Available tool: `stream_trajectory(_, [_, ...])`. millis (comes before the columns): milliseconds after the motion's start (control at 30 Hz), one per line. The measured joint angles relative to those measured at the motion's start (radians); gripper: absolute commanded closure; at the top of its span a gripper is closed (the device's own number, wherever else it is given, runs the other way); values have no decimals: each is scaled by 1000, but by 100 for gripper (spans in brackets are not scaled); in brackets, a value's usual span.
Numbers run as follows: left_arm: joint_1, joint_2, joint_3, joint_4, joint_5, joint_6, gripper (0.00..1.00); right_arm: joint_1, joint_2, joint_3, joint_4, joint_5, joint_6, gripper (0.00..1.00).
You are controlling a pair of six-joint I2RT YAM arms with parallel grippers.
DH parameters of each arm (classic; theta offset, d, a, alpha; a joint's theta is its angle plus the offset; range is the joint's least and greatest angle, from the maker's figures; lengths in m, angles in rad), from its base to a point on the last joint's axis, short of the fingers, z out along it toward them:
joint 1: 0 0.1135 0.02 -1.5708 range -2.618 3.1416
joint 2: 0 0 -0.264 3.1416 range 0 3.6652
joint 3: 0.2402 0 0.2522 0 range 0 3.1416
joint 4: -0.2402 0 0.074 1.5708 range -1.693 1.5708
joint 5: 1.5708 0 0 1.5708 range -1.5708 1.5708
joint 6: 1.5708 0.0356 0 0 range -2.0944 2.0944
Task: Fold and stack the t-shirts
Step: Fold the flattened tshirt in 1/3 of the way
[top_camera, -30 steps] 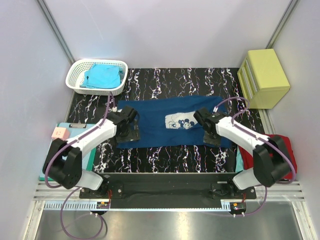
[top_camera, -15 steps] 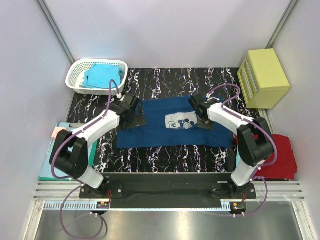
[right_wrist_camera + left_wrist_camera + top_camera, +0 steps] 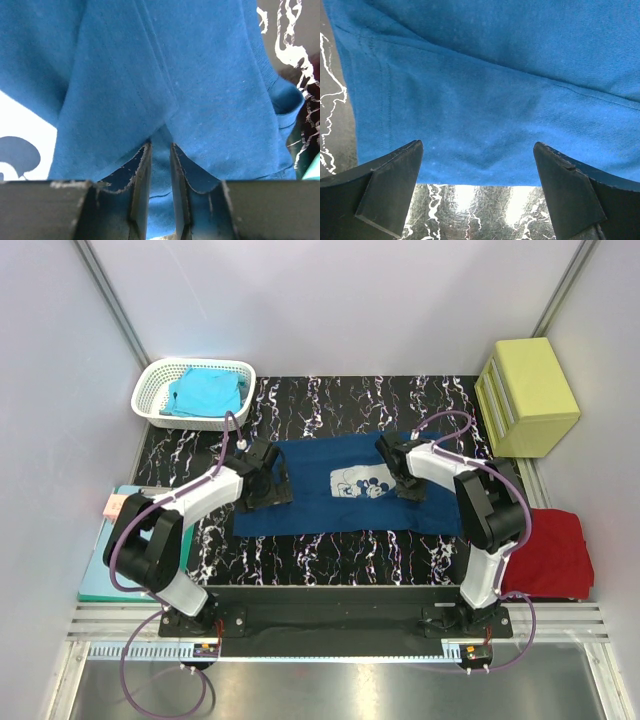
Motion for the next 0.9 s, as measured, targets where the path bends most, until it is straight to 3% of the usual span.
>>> stream_trajectory(900, [0,34,-33,17,18,1,1,-5,128,201,-3,26,-16,71])
